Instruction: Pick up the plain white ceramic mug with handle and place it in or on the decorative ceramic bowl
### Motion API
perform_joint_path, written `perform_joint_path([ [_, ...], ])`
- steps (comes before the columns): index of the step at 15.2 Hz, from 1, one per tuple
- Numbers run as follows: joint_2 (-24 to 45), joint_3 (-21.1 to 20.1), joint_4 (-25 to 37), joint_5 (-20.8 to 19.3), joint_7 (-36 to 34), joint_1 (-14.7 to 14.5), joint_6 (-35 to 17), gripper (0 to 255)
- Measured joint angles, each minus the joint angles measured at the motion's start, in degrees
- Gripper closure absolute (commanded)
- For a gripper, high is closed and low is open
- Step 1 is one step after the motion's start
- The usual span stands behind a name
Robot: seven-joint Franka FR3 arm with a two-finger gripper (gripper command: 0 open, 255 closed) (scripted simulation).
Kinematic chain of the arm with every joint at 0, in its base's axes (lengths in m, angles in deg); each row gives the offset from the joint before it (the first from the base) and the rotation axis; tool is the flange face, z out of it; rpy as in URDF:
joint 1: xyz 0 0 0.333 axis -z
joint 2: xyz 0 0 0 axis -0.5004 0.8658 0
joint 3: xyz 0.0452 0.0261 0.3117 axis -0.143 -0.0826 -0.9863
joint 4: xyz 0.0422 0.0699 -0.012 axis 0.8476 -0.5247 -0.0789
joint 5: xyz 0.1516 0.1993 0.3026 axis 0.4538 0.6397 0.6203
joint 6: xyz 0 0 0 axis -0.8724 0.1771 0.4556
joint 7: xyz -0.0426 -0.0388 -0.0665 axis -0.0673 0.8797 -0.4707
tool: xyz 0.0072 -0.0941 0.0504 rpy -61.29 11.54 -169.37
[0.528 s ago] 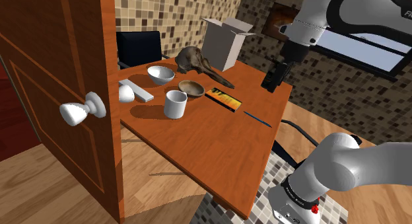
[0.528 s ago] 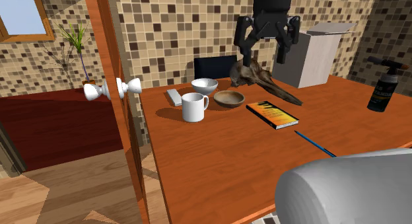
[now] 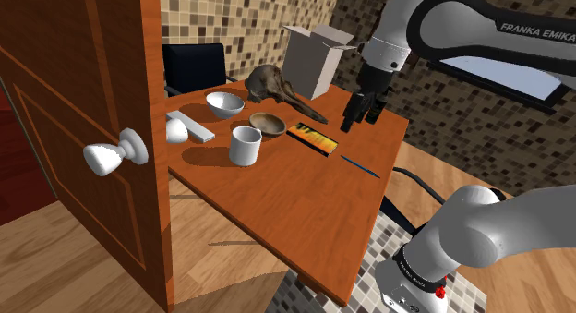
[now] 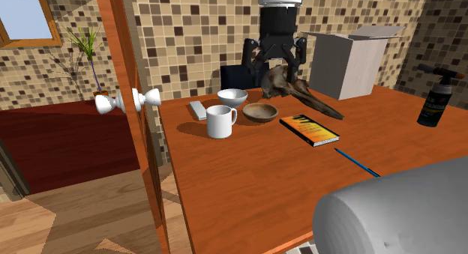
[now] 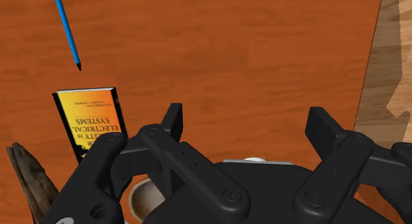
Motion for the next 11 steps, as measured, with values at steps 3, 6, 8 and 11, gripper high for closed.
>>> perform_joint_path([
  [3,5.53,-1.68,1.49,0.44,-1.54,-0.24,-4.52,0],
  [6,11.63,-3.32,3.22,0.44,-3.07,-0.35,-9.27,0],
  [8,15.53,-4.18,5.18,0.18,-4.02,-0.35,-11.49,0],
  [11,21.75,-5.74,8.21,-0.53,-5.95,-0.51,-15.05,0],
])
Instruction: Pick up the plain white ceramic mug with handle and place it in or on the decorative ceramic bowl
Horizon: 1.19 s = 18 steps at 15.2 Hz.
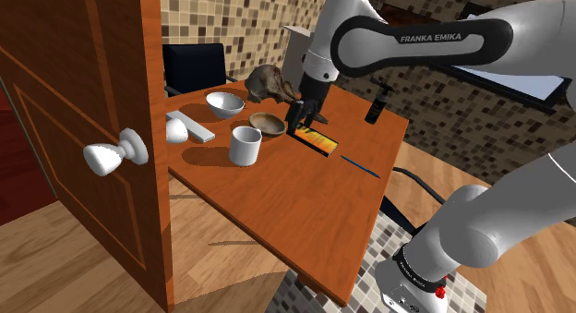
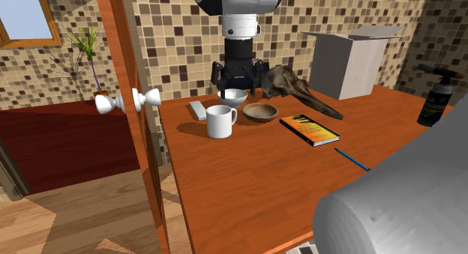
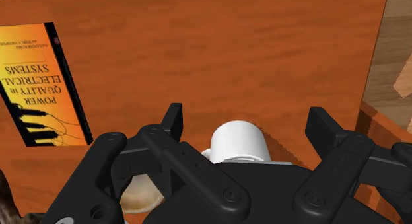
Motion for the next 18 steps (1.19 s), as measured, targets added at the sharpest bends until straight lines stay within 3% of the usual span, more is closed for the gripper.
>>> perform_joint_path([
  [8,17.59,-2.75,11.8,-4.3,-5.41,-0.98,-6.36,0],
  [14,30.6,-3.16,23.48,-8.44,-8.99,-3.01,-7.89,0],
  [18,33.62,-3.06,25.32,-9.42,-9.91,-3.71,-9.05,0],
])
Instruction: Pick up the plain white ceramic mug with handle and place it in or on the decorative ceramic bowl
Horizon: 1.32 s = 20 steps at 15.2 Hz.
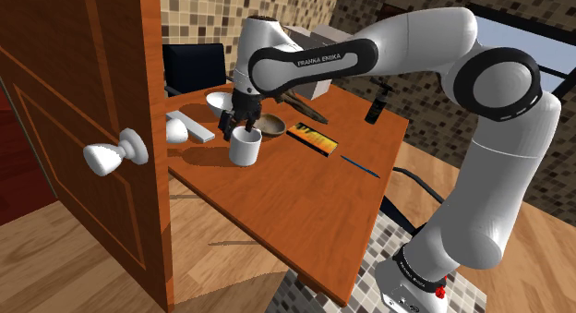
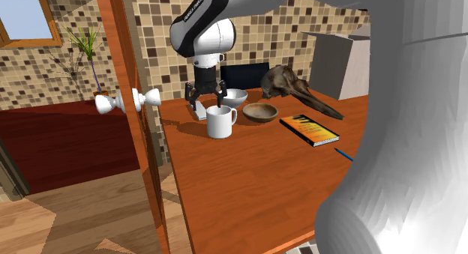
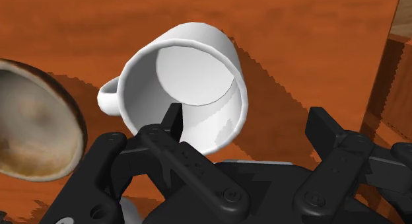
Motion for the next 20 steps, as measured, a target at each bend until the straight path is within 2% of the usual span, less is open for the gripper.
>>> perform_joint_path([
  [5,1.94,0.27,-1.28,-0.69,-0.45,-0.21,-3.14,0],
  [11,2.06,0.3,-1.62,-0.75,-0.46,-0.19,-3.62,0],
  [12,2.06,0.3,-1.62,-0.75,-0.46,-0.19,-3.62,255],
  [20,2.04,0.3,-1.61,-0.75,-0.47,-0.19,-3.61,255],
])
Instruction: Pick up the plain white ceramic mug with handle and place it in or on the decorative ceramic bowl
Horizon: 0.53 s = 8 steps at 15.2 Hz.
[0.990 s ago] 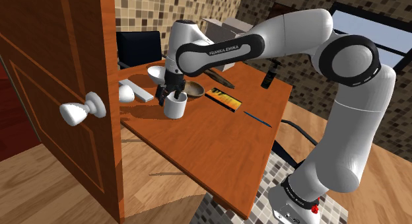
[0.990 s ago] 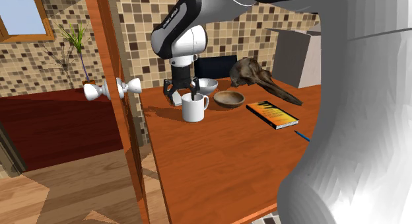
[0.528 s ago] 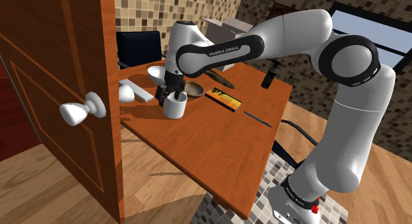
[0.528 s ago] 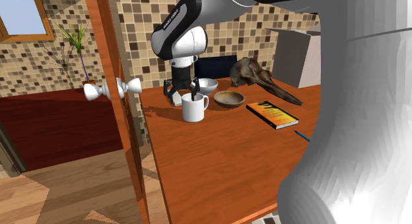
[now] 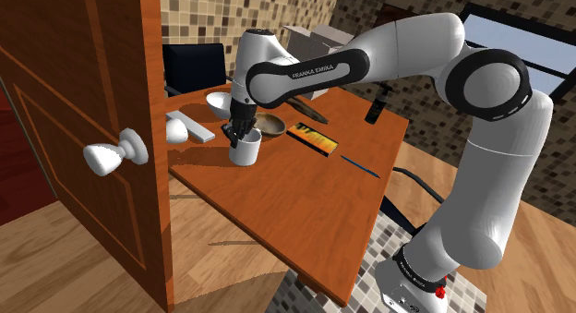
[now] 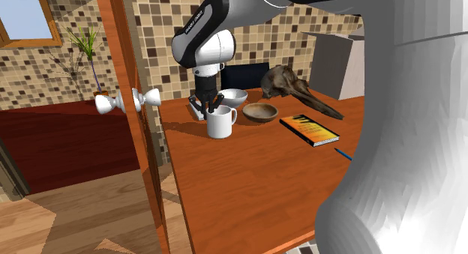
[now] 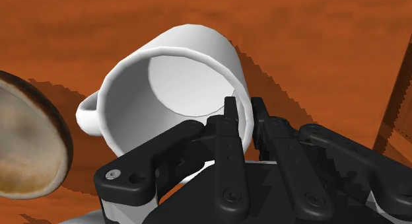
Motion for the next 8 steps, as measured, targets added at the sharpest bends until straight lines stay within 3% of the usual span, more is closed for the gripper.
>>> perform_joint_path([
  [8,-1.52,-0.26,1.94,0.6,0.36,0.1,3.41,255],
])
